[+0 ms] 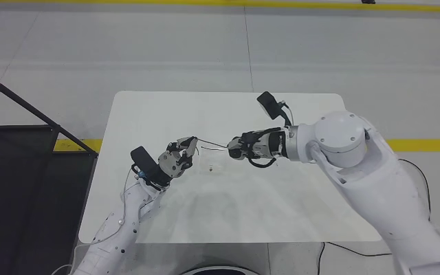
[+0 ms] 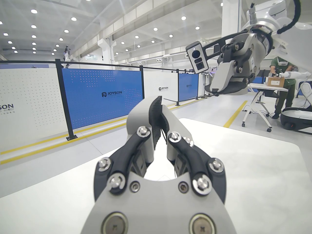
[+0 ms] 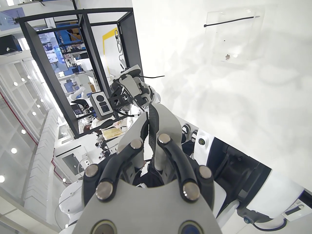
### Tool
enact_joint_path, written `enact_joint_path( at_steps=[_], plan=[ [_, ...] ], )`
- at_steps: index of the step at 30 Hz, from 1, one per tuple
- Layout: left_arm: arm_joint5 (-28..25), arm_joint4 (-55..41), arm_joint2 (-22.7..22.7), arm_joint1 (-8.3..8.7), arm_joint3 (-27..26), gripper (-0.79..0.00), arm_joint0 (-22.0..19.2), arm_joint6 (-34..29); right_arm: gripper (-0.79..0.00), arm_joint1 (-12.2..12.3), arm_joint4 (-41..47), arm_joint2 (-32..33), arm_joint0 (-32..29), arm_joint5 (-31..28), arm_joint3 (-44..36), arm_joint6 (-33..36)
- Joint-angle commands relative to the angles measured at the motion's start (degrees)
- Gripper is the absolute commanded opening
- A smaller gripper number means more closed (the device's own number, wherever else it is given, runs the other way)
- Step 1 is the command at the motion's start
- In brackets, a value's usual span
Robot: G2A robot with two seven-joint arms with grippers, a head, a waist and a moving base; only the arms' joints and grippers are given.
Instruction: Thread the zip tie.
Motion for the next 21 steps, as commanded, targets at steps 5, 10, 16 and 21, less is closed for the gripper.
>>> enact_joint_path(
  at_steps=[5, 10, 16, 21],
  plan=[
    [0.0, 0.0, 0.0, 0.00, 0.0, -0.785, 0.0, 0.0, -0.785, -0.1, 0.2, -0.3, 0.0, -0.4, 0.1, -0.3],
    [0.0, 0.0, 0.0, 0.00, 0.0, -0.785, 0.0, 0.0, -0.785, -0.1, 0.2, -0.3, 0.0, -0.4, 0.2, -0.3],
    [0.0, 0.0, 0.0, 0.00, 0.0, -0.785, 0.0, 0.0, -0.785, -0.1, 0.4, -0.3, 0.1, -0.4, 0.3, -0.4],
    [0.0, 0.0, 0.0, 0.00, 0.0, -0.785, 0.0, 0.0, -0.785, 0.0, 0.4, -0.1, -0.3, -0.9, 0.0, -0.6]
  ],
)
